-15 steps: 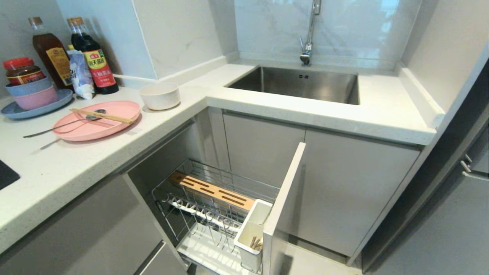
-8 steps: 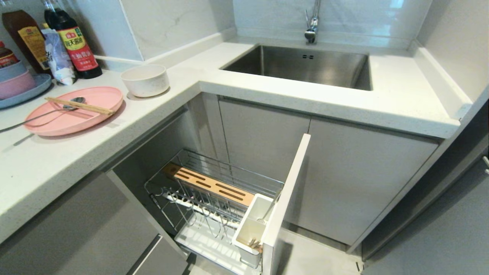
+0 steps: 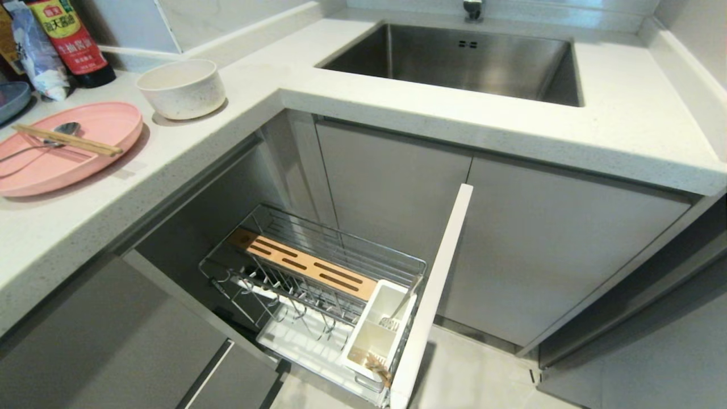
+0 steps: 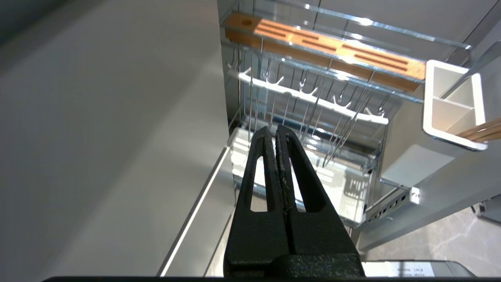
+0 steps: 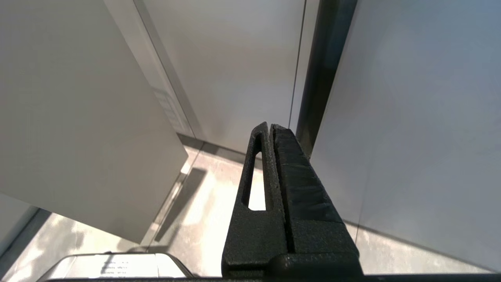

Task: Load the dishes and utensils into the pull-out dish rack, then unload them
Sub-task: Pick up the bowl and place it in the cupboard

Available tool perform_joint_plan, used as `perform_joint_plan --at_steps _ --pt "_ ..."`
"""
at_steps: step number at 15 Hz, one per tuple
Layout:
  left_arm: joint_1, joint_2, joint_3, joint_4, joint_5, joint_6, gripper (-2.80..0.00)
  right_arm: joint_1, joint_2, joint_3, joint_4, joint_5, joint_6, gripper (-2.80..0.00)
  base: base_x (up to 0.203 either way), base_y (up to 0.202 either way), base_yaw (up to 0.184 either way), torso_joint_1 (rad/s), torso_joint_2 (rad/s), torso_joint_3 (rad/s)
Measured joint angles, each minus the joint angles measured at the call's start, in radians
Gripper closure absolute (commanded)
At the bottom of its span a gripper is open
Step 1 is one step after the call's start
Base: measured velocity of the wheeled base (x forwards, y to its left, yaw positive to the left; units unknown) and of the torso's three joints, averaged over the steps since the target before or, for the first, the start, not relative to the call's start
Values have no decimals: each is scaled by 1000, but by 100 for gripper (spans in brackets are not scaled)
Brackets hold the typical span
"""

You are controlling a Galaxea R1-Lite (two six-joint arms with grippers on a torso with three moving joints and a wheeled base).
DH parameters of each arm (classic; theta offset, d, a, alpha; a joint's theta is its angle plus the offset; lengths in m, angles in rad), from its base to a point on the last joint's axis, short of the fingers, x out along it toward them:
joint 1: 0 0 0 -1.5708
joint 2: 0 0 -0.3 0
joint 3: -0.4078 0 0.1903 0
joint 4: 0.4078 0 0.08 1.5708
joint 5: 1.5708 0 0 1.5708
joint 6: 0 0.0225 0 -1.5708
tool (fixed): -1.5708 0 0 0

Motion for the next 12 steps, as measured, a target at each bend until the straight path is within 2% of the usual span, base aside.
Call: perform_joint_plan --at_steps 7,12 --pt "0 0 0 0 0 1 0 0 0 0 0 0 0 0 0 0 0 1 0 -196" --pt "0 0 0 2 0 -4 0 0 0 0 0 0 0 0 0 0 0 0 4 -35"
